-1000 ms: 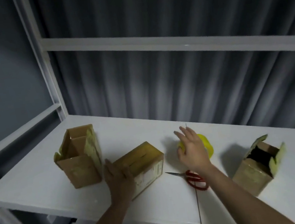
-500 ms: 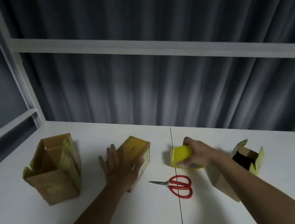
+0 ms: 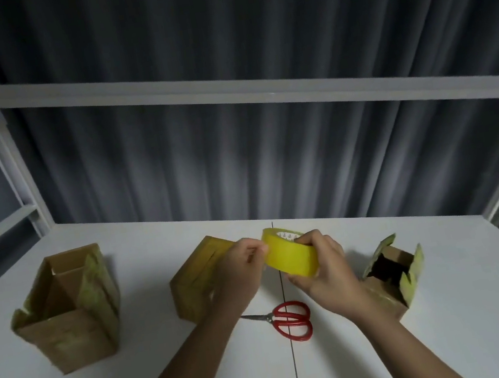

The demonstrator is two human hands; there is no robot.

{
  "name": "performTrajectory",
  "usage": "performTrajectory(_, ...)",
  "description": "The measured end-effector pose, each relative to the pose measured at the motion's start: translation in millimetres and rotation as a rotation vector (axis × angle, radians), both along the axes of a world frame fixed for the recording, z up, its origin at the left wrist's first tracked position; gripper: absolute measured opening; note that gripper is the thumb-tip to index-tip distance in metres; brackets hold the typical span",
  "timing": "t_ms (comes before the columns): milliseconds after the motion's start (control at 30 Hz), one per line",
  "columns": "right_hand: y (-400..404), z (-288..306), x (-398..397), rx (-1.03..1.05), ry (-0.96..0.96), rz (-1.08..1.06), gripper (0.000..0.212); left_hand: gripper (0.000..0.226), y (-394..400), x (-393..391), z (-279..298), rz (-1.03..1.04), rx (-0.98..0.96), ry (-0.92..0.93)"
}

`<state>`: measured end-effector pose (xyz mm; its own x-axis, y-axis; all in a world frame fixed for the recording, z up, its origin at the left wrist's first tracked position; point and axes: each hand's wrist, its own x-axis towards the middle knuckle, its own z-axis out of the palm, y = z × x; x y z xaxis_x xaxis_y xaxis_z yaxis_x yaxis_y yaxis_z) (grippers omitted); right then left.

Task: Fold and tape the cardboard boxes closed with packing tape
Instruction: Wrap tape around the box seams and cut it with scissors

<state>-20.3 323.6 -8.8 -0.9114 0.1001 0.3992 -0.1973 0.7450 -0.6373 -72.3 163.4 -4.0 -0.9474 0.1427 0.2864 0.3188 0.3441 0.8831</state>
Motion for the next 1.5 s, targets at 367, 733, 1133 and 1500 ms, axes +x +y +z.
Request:
performTrajectory(367, -21, 15, -2, 0.147, 0.018, 0.073, 0.041, 0.023, -29, -24, 9, -0.019, -0.238, -0.045)
performTrajectory(733, -40, 40, -15, 0.316, -0.21, -0.113, 0.051, 0.019, -49, -40, 38, -0.202, -0.29, -0.201)
performTrajectory(1133, -16, 15, -22, -0.659, -0.471, 0.23, 0.054, 0.017, -50, -57, 47, -0.011, -0.522, 0.289)
performTrajectory(1500, -44, 22, -46, 0.099, -0.556, -0.035, 0.074, 0.018, -110, -78, 11, 0.075, -0.172, -0.098)
